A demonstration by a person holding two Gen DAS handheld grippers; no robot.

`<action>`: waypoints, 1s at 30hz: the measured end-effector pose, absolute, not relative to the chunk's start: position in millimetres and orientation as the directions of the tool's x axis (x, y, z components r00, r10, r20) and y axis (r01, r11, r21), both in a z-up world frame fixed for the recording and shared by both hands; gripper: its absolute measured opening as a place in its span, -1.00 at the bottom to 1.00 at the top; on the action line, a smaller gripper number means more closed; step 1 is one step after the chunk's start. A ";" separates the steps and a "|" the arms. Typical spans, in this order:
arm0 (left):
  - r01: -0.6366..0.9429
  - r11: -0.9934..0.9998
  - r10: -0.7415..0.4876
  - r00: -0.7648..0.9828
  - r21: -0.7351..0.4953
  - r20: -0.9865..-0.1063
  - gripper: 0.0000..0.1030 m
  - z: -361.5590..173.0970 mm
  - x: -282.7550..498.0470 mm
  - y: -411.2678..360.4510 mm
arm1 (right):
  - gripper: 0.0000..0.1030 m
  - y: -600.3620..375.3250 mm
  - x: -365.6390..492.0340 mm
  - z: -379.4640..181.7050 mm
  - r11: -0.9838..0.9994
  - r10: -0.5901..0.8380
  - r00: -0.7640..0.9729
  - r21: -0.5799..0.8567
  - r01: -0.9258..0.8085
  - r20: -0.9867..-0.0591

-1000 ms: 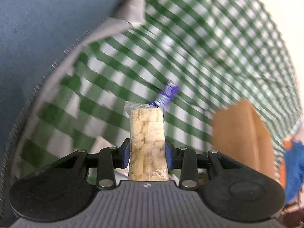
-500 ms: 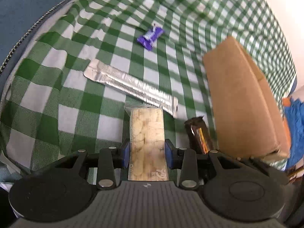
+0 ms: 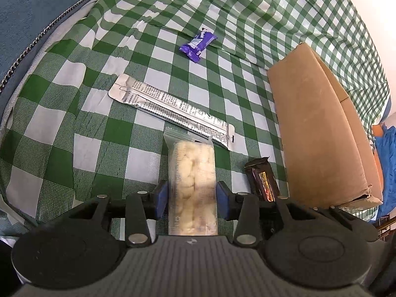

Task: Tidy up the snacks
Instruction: 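Lift the rice cracker bar and chocolate bar toward the box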

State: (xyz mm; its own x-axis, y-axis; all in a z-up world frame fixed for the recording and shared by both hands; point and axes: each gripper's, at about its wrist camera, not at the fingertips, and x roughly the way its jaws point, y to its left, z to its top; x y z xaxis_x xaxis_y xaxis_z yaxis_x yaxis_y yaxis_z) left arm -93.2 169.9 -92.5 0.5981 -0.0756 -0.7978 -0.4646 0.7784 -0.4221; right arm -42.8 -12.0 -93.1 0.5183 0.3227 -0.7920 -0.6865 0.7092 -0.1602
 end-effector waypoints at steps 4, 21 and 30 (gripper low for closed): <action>-0.463 0.781 -0.074 0.598 -0.419 -0.798 -0.06 -92.8 -93.1 169.3 | -0.15 -10.0 -43.5 -94.7 0.708 0.312 0.518 -0.169 -0.686 -0.797; -0.407 0.849 -0.036 0.592 -0.337 -0.805 0.12 -86.1 -90.8 151.0 | -0.33 -11.2 -40.6 -92.1 0.726 0.327 0.538 -0.157 -0.669 -0.777; -0.397 0.866 -0.020 0.578 -0.303 -0.816 0.14 -88.0 -88.9 145.6 | -0.39 -8.2 -42.0 -94.8 0.721 0.302 0.562 -0.201 -0.663 -0.770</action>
